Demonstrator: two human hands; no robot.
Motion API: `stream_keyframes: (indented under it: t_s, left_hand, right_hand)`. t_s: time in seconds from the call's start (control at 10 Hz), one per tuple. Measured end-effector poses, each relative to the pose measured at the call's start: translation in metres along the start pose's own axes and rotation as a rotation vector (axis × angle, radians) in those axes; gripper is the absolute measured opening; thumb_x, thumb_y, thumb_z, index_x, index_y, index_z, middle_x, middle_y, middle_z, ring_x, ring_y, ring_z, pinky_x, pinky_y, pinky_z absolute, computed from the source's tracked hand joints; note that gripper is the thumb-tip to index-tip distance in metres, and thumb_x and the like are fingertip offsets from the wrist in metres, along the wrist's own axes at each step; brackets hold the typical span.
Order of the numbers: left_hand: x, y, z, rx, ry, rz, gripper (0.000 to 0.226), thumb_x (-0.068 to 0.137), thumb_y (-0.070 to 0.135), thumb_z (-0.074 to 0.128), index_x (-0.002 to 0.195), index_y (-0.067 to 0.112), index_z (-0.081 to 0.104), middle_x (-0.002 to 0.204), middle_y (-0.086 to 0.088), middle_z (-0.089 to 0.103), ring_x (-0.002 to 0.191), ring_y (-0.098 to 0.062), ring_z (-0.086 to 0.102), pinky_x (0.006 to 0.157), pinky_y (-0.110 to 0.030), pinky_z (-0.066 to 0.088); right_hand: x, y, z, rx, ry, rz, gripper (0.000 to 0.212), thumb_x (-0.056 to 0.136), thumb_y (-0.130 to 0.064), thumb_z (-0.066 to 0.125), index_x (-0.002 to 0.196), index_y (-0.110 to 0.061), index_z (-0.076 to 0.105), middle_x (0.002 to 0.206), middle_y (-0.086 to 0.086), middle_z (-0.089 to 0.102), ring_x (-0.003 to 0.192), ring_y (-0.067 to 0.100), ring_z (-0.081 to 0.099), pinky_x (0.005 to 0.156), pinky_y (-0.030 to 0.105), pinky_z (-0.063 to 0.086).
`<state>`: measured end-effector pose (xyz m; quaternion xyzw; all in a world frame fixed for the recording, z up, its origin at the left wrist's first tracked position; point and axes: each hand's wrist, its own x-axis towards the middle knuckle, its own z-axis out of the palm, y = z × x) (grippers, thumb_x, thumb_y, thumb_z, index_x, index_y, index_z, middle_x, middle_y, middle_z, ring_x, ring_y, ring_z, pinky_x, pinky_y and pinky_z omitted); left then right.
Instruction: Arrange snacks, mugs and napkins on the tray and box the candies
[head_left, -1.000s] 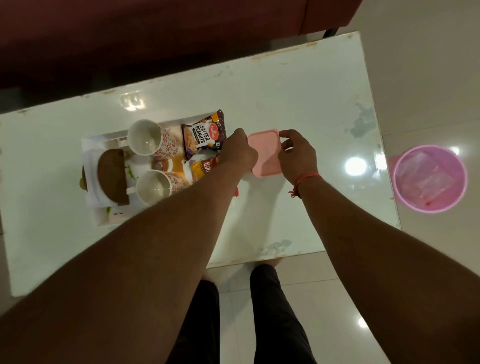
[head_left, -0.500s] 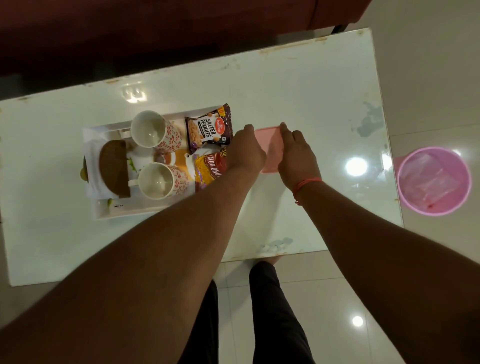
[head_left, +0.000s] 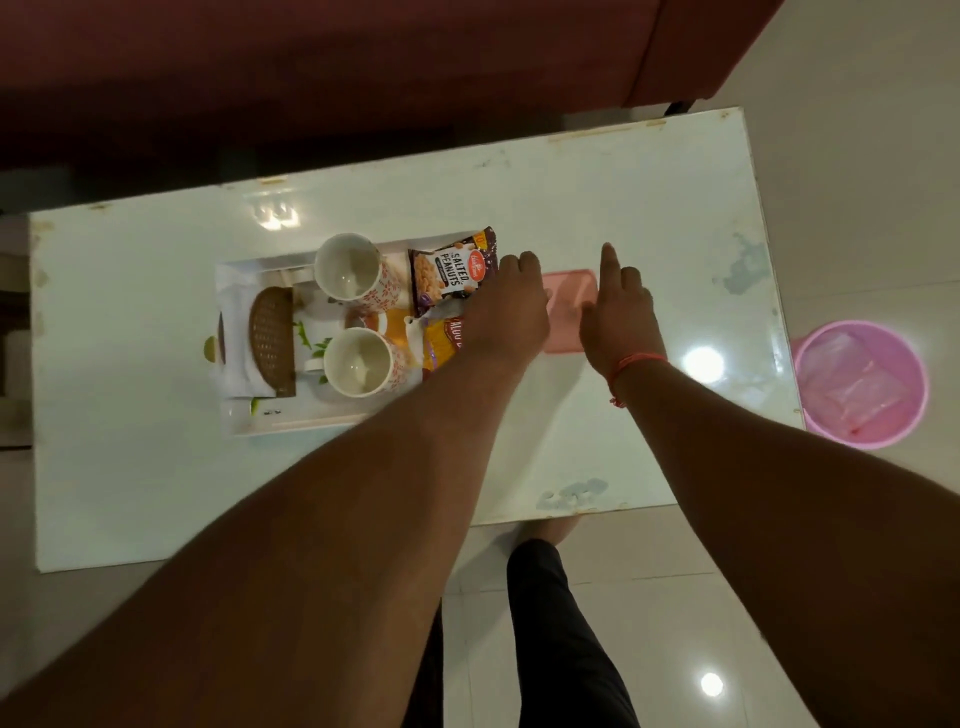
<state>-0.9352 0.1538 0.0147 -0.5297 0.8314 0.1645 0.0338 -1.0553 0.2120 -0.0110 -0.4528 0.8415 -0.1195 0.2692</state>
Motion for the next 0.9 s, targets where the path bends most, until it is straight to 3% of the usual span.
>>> stream_keyframes:
  t_s: [0.1,0.2,0.4,0.6,0.9]
  left_hand:
    - [-0.011,-0.033,-0.022,0.072,0.042,0.079,0.035,0.096,0.027,0.054,0.126,0.010,0.049,0.122,-0.010,0.057,0.108,-0.030,0.059,0.069,-0.040,0.050]
    - [-0.020,-0.075,-0.045,0.106,0.036,0.098,0.047,0.095,0.036,0.052,0.134,0.010,0.046,0.129,-0.011,0.054,0.117,-0.031,0.052,0.084,-0.043,0.050]
    - [-0.047,-0.170,-0.082,0.238,0.033,0.130,0.058,0.093,0.049,0.049,0.140,0.016,0.040,0.135,-0.010,0.049,0.123,-0.031,0.046,0.111,-0.051,0.032]
    - [-0.070,-0.246,-0.101,0.229,-0.035,0.039,0.074,0.093,0.065,0.035,0.153,0.024,0.021,0.159,-0.009,0.029,0.147,-0.034,0.025,0.118,-0.061,0.014]
    - [-0.081,-0.268,-0.099,0.230,-0.066,-0.005,0.088,0.083,0.076,0.003,0.156,0.028,0.009,0.166,-0.010,0.011,0.152,-0.035,0.009,0.118,-0.065,0.011]
  right_hand:
    - [-0.007,-0.022,-0.006,-0.116,0.037,-0.075,0.064,0.098,-0.018,0.047,0.155,-0.012,0.018,0.140,0.018,0.041,0.121,0.037,0.044,0.099,0.045,0.042]
    - [-0.014,-0.055,-0.004,-0.168,0.009,-0.131,0.063,0.098,-0.028,0.049,0.153,-0.012,0.023,0.143,0.019,0.042,0.125,0.038,0.044,0.101,0.048,0.042]
    - [-0.033,-0.138,0.024,-0.160,-0.071,-0.230,0.067,0.094,-0.040,0.050,0.152,-0.016,0.027,0.151,0.013,0.037,0.136,0.036,0.036,0.110,0.048,0.034]
    - [-0.054,-0.202,0.057,-0.255,-0.114,-0.350,0.069,0.095,-0.051,0.043,0.153,-0.020,0.022,0.161,0.009,0.024,0.147,0.033,0.022,0.118,0.055,0.021]
    - [-0.064,-0.213,0.072,-0.421,-0.116,-0.349,0.079,0.093,-0.066,0.026,0.156,-0.023,0.006,0.165,0.007,0.005,0.151,0.033,0.007,0.117,0.060,0.014]
